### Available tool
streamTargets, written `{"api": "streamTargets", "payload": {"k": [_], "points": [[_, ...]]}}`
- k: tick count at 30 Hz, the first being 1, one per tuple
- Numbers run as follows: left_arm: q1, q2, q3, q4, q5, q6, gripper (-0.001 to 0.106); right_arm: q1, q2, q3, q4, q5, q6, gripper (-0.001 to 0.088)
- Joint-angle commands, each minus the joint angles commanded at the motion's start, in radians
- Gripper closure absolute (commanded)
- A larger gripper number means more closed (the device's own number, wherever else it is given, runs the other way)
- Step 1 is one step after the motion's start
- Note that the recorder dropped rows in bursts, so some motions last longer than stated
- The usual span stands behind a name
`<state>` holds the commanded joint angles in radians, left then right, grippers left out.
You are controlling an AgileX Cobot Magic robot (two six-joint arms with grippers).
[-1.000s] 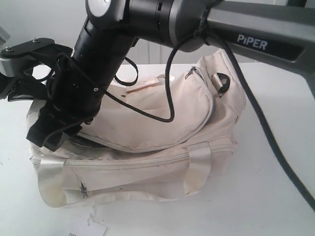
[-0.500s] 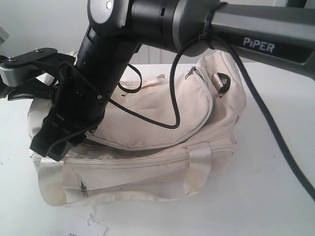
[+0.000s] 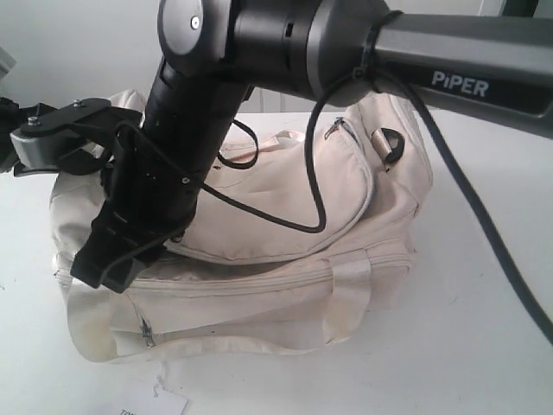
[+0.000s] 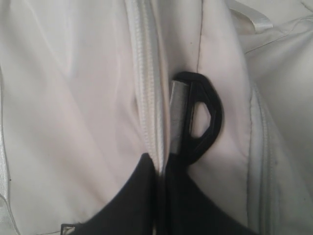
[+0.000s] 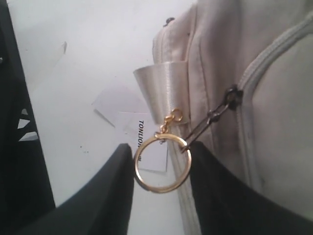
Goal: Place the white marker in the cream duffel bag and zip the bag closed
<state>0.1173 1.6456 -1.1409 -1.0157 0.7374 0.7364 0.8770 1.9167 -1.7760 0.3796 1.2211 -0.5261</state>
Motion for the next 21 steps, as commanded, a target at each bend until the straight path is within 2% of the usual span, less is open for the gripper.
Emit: {"api": "streamTargets", "payload": {"k": [10, 21], "points": [[0.000, 0.000, 0.000, 0.002, -0.004, 0.003, 0.105, -0.002, -0.072, 0.000, -0.169, 0.000, 0.019, 0.0868], [0.000, 0.000, 0.000, 0.006, -0.011, 0.004, 0.105, -0.002, -0.075, 0.000, -0.168, 0.000, 0.019, 0.0868]]}}
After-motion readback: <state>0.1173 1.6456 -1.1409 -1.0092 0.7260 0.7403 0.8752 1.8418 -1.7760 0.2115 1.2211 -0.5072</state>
